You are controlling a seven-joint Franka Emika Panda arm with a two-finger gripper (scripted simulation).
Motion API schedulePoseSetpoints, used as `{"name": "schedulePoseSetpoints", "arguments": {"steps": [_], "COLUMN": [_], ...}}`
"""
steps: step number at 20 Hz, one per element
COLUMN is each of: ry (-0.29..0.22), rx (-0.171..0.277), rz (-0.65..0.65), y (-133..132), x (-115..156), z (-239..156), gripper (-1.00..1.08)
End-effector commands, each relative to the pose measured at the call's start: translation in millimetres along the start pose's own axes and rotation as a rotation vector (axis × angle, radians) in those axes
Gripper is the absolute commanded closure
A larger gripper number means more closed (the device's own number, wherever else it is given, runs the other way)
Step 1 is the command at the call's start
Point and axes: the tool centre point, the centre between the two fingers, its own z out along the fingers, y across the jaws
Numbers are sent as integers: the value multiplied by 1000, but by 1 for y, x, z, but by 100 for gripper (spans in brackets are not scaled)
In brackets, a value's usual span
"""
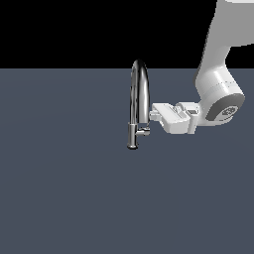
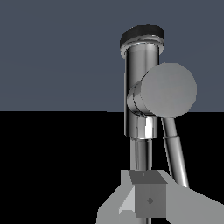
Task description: Turn on the faucet by rotating a designated handle.
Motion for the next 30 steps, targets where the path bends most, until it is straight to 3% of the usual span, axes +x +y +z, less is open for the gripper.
{"name": "schedulePoseSetpoints", "arguments": {"steps": [1, 6, 20, 22, 30], "ry": [-5, -6, -5, -8, -6], "rx": [-6, -10, -6, -19, -8], "rz": [1, -2, 1, -24, -3], "y": [9, 11, 64, 51, 71], "x": [-5, -4, 19, 7, 60], "z": [0, 6, 0, 8, 1], "gripper": [108, 108, 108, 108, 108]}}
